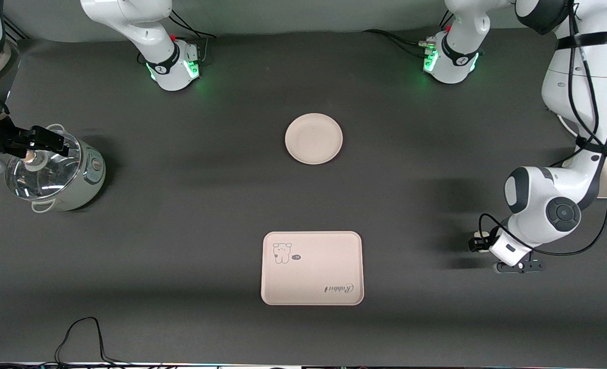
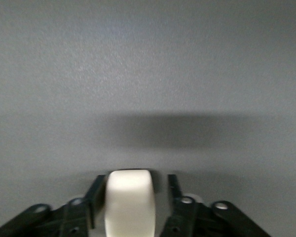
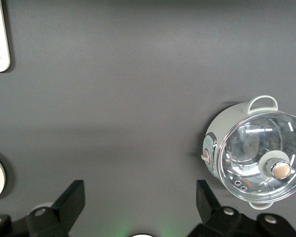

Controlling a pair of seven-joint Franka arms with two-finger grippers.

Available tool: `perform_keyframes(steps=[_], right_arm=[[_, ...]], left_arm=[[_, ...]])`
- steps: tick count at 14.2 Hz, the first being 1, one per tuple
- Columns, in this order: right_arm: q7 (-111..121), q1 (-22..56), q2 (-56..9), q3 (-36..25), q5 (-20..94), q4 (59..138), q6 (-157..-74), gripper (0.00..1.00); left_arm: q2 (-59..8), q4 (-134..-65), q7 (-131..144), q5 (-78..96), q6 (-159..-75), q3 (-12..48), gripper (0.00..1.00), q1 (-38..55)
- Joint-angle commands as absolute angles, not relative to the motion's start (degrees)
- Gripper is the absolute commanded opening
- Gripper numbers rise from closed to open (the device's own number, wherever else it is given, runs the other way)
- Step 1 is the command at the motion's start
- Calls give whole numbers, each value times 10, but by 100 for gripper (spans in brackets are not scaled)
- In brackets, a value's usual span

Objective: Place bun in plate and plate on tray
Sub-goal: 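Carry the bun with the left gripper over the white plate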

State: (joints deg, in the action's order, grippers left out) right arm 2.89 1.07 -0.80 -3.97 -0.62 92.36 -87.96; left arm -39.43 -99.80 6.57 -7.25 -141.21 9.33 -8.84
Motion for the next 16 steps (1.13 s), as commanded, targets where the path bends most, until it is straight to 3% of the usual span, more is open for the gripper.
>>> perform_keyframes(steps=[1, 3, 7, 11, 16], right_arm=[[44, 7, 0, -39, -11, 933, -889, 100], [44, 7, 0, -39, -11, 933, -889, 100], [44, 6, -1, -39, -11, 933, -889, 100], [44, 6, -1, -39, -11, 934, -889, 100], [44, 6, -1, -39, -11, 933, -889, 100]], left_arm=[[-388, -1005, 90, -83, -1391, 91, 25, -84], [-383, -994, 90, -82, -1362, 92, 21, -82], [-327, -976, 91, -75, -1286, 125, 26, -82], [-242, -969, 131, -23, -1159, 226, 26, -82], [-191, -969, 300, -27, -1128, 374, 33, -67]])
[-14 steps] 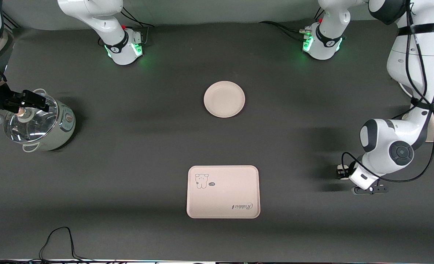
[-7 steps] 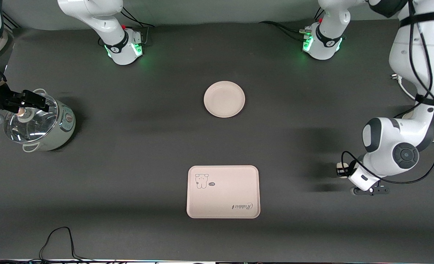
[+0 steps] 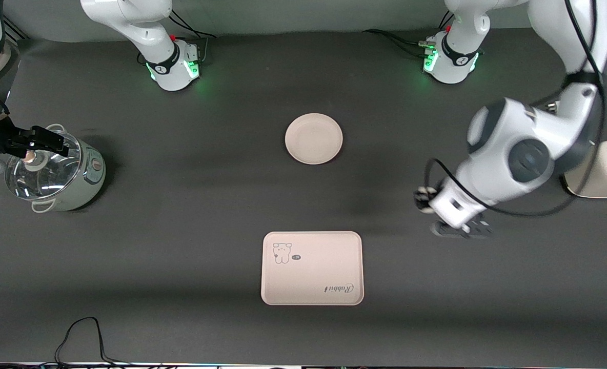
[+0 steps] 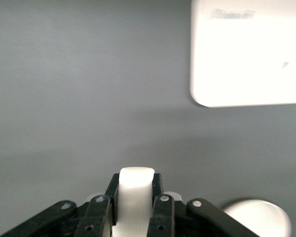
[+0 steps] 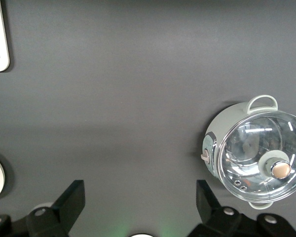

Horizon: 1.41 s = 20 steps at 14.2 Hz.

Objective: Place bun in plate and plate on tray
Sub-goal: 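Carry the bun with the left gripper over the white plate, then lower the bun onto the plate and open the left gripper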

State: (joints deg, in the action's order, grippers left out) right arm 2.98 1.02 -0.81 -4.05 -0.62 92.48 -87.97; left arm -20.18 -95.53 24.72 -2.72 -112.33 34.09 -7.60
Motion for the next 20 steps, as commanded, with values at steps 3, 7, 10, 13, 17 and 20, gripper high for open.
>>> perform_keyframes(steps=[3, 7, 10, 13, 17, 20], right_arm=[[43, 6, 0, -39, -11, 933, -889, 100], [43, 6, 0, -39, -11, 933, -888, 100], [44, 6, 0, -39, -11, 934, -888, 100], [44, 6, 0, -39, -11, 934, -887, 100], [44, 6, 0, -39, -11, 933, -886, 100], [44, 6, 0, -40, -11, 934, -887, 100]], left_arm=[[-200, -981, 410, -57, -1160, 376, 33, 15], [-242, -1041, 581, -157, -1251, 374, 34, 97], [-268, -1092, 695, -205, -1329, 373, 34, 142], [-324, -1092, 818, -309, -1332, 372, 34, 174], [-364, -1092, 930, -360, -1332, 372, 34, 218], [-367, -1093, 949, -360, -1332, 371, 41, 235]])
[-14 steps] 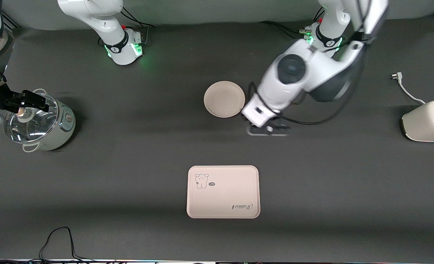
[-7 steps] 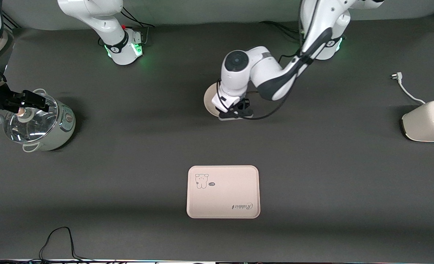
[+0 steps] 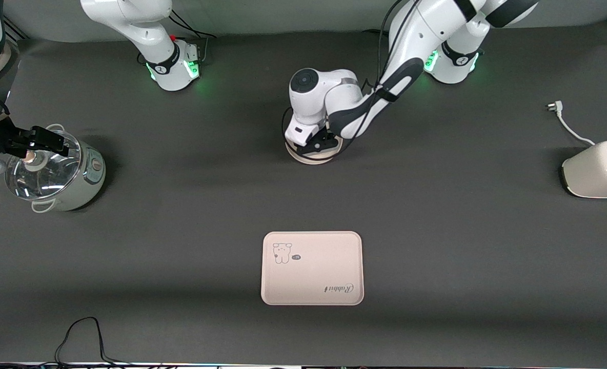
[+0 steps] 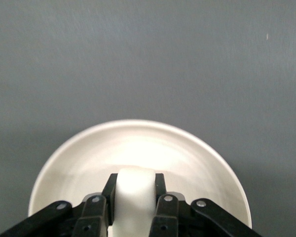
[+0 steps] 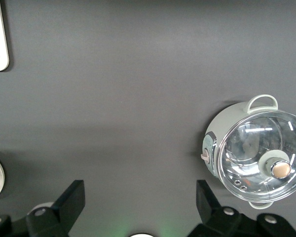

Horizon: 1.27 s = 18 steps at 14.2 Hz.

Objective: Place bun in plate and plate on tray
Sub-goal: 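Lower the bun onto the plate and open the left gripper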

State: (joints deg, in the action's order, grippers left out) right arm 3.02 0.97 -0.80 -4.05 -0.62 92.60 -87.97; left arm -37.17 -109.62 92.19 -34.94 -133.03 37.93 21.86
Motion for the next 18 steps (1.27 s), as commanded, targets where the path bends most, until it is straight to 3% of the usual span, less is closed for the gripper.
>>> perform_keyframes(steps=[1, 3, 6, 12, 18], right_arm=[[44, 6, 0, -39, -11, 934, -887, 100], [44, 6, 0, -40, -11, 934, -887, 100], [44, 6, 0, -40, -11, 934, -887, 100], [35, 11, 9, -33, 1, 948, -886, 100], [-4, 98, 43, -33, 47, 982, -888, 100]], left_arm=[[-370, -1093, 953, -361, -1332, 371, 52, 235], [-370, -1093, 953, -361, -1332, 371, 100, 235], [-365, -1088, 947, -368, -1325, 370, 100, 229], [-283, -1072, 771, -362, -1293, 382, 100, 132], [-223, -976, 460, -260, -1118, 433, 100, -27]])
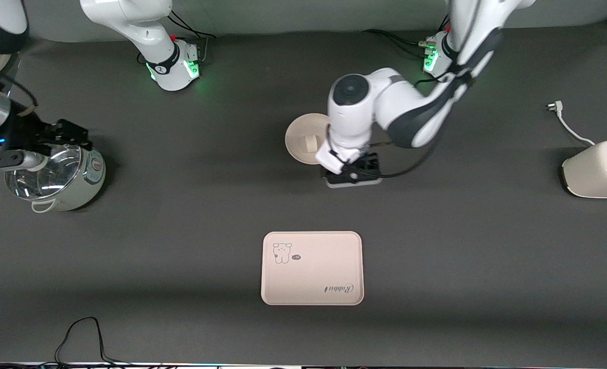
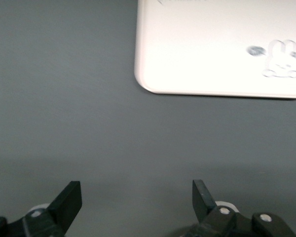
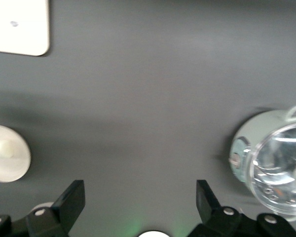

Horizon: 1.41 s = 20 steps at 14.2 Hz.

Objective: Place bun in plate and plate on tray
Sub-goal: 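Raise the left gripper away while the right gripper reaches the plate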

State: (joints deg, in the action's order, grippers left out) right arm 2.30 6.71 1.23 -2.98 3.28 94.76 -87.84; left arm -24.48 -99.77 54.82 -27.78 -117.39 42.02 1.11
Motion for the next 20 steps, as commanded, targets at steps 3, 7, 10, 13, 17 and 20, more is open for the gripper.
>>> perform_keyframes(steps=[3, 7, 10, 13, 17, 20], right_arm=[[-95, 177, 48, -33, 47, 986, -892, 100], [-250, 300, 48, -32, 47, 989, -921, 100], [-373, 390, 37, -32, 47, 989, -951, 100], [-455, 459, 28, -31, 47, 991, -975, 100], [-465, 493, 39, -29, 89, 1023, -996, 100], [-462, 503, 46, -29, 98, 1047, -1019, 100]], left_arm=[[-176, -960, 321, -169, -1107, 433, 100, -124], [-136, -946, 281, -121, -1084, 430, 100, -179], [-116, -947, 273, -121, -1045, 428, 100, -203], [-104, -928, 184, -116, -1014, 428, 100, -242], [-100, -868, 50, -74, -920, 425, 100, -301], [-75, -863, -10, -57, -897, 358, 100, -288]])
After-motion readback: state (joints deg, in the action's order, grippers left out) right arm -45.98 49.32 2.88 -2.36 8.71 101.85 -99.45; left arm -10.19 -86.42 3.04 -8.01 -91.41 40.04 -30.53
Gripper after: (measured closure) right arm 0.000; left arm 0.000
